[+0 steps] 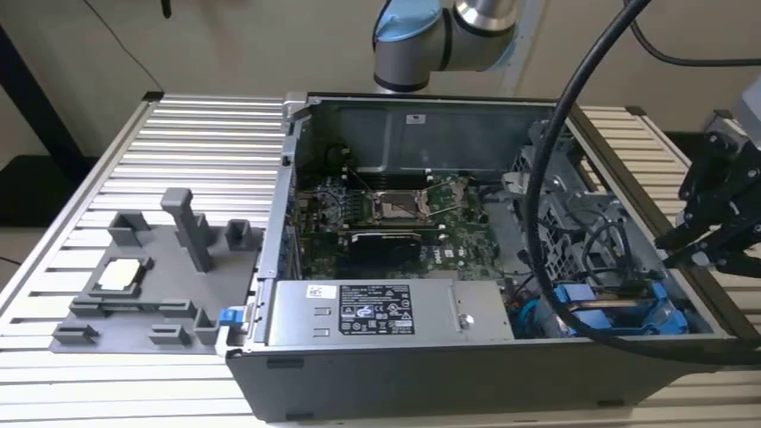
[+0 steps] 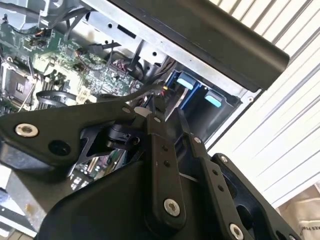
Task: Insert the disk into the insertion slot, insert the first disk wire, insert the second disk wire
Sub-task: 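Insert the first disk wire, then insert the second disk wire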
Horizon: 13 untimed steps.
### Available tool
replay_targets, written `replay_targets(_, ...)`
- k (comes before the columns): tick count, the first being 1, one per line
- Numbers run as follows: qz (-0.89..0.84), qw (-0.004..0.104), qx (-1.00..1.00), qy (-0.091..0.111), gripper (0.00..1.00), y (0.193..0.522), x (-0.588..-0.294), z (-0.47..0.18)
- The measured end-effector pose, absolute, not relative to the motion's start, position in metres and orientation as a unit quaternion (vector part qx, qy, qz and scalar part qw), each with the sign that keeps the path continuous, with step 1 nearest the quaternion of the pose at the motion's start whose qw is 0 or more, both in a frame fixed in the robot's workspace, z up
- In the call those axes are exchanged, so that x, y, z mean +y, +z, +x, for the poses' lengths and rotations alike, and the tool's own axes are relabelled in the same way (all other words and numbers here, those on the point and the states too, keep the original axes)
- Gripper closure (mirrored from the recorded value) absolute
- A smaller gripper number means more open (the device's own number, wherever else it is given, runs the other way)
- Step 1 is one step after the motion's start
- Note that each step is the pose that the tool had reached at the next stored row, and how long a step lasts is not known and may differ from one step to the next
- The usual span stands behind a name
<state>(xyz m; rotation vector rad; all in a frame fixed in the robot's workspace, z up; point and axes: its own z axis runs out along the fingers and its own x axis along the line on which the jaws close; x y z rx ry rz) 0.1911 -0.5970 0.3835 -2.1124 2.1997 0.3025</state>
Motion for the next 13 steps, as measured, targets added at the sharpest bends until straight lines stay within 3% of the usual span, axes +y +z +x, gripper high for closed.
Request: replay_targets(13, -0.689, 0.037, 0.717, 0.097, 0.73, 0.397, -0.595, 0.191)
